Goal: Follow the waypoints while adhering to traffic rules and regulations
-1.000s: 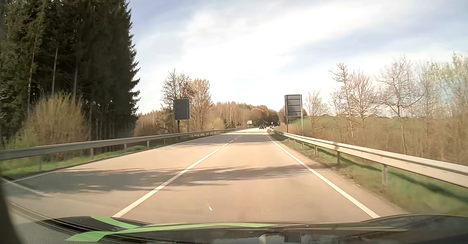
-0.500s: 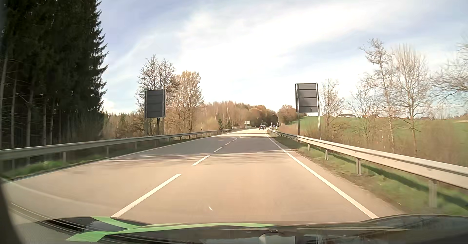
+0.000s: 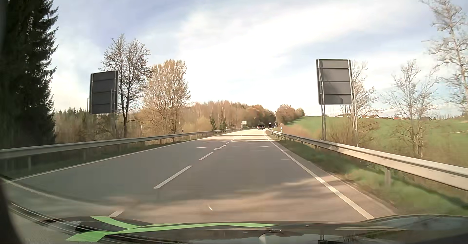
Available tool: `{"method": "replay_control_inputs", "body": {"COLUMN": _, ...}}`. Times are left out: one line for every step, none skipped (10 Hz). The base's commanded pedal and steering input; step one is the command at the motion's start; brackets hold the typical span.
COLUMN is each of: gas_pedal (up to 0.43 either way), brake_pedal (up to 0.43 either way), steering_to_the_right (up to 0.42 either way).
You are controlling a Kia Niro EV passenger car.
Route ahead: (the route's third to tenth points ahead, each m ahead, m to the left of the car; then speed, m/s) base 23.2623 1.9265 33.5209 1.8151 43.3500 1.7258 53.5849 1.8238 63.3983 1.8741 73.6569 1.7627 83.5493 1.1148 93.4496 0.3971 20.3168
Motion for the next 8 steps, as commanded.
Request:
{"method": "replay_control_inputs", "body": {"gas_pedal": 0.087, "brake_pedal": 0.000, "steering_to_the_right": 0.004}}
{"method": "replay_control_inputs", "body": {"gas_pedal": 0.087, "brake_pedal": 0.000, "steering_to_the_right": 0.004}}
{"method": "replay_control_inputs", "body": {"gas_pedal": 0.087, "brake_pedal": 0.000, "steering_to_the_right": 0.002}}
{"method": "replay_control_inputs", "body": {"gas_pedal": 0.087, "brake_pedal": 0.000, "steering_to_the_right": 0.001}}
{"method": "replay_control_inputs", "body": {"gas_pedal": 0.087, "brake_pedal": 0.000, "steering_to_the_right": 0.000}}
{"method": "replay_control_inputs", "body": {"gas_pedal": 0.087, "brake_pedal": 0.000, "steering_to_the_right": 0.000}}
{"method": "replay_control_inputs", "body": {"gas_pedal": 0.087, "brake_pedal": 0.000, "steering_to_the_right": 0.000}}
{"method": "replay_control_inputs", "body": {"gas_pedal": 0.087, "brake_pedal": 0.000, "steering_to_the_right": 0.000}}
